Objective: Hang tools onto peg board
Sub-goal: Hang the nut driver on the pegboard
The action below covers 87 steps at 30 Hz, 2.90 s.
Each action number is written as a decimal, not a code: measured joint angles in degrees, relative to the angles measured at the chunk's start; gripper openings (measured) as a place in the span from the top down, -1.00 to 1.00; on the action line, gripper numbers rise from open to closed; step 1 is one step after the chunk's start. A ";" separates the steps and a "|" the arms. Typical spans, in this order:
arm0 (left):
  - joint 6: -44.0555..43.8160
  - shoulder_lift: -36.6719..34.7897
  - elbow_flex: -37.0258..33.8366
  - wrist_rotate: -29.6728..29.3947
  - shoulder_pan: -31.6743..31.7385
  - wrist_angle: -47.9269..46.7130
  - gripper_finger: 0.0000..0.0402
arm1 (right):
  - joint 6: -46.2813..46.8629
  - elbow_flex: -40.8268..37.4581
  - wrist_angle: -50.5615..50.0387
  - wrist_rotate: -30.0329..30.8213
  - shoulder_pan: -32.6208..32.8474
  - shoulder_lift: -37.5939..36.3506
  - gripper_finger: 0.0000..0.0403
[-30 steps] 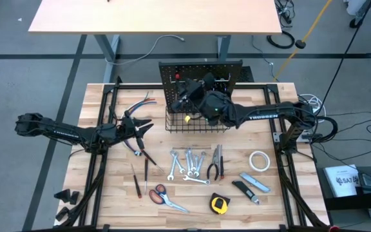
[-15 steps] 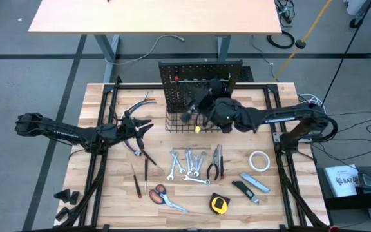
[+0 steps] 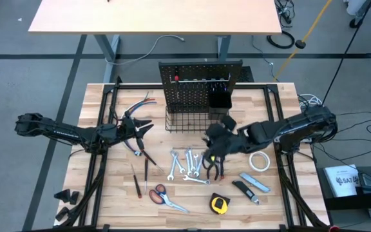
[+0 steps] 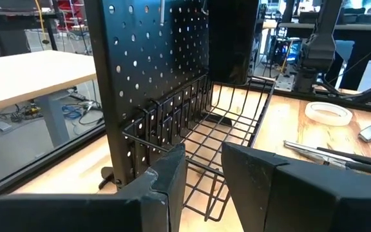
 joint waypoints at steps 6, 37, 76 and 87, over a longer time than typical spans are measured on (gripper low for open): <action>-0.09 -0.01 0.00 0.00 0.00 0.22 0.47 | 12.81 -4.96 -6.98 -8.18 2.65 0.28 0.52; 1.87 0.01 3.15 19.21 -0.43 -0.87 0.47 | -84.51 -28.09 13.59 -24.62 4.98 1.25 0.53; 16.30 41.92 24.16 26.16 -13.03 11.52 0.47 | -91.80 -30.60 14.10 -25.44 2.59 9.10 0.53; 16.61 42.64 24.63 26.09 -12.02 12.14 0.47 | -88.76 -31.21 15.73 -26.31 2.47 10.67 0.66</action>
